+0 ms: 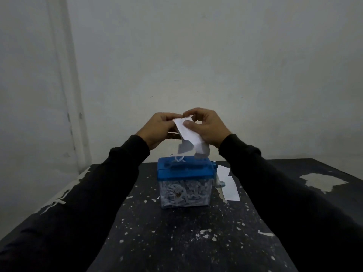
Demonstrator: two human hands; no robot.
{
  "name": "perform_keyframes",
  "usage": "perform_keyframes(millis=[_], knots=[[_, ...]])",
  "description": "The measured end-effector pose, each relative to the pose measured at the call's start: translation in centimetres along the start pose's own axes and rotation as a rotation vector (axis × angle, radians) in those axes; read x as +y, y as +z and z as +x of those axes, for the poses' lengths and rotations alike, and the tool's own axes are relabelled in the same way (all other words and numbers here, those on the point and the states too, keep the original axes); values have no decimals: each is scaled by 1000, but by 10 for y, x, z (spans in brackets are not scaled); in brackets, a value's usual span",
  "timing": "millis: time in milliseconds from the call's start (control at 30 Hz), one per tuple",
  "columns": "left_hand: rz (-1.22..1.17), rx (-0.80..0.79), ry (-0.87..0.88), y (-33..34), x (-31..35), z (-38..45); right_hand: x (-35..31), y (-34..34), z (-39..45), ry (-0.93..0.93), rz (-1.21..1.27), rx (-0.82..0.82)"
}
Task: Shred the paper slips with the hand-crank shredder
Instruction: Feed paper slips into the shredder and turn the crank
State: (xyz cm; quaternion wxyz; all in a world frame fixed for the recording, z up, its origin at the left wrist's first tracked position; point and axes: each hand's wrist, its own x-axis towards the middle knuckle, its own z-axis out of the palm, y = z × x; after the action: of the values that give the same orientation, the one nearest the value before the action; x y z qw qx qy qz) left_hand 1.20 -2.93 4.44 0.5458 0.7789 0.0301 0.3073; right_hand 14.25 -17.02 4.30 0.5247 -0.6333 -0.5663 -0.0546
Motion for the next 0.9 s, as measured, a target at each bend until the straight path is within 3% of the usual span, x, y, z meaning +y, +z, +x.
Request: perform_keyframes(millis=[100,200,300,433,667,767,833,900], knots=[[-231,-59,-84,3,5,-4,8,13,3,-78,-110,185],[-103,-45,-12,1,0,-3,13,20,1,-69,-177,302],[-84,61,19,0,-6,1,17,27,-3,54,-179,221],[-129,163,9,-11,-12,7,24,27,-12,156,-5,30],[-172,294,-60,-16,-24,9,30,31,-26,269,267,-43],[-315,413,-88,-2,-31,7,29,35,-28,312,355,-43],[-517,384,-170,5,-35,6,33,38,-27,328,398,22],[-575,209,-253,15,-37,1,36,42,-27,326,404,101]])
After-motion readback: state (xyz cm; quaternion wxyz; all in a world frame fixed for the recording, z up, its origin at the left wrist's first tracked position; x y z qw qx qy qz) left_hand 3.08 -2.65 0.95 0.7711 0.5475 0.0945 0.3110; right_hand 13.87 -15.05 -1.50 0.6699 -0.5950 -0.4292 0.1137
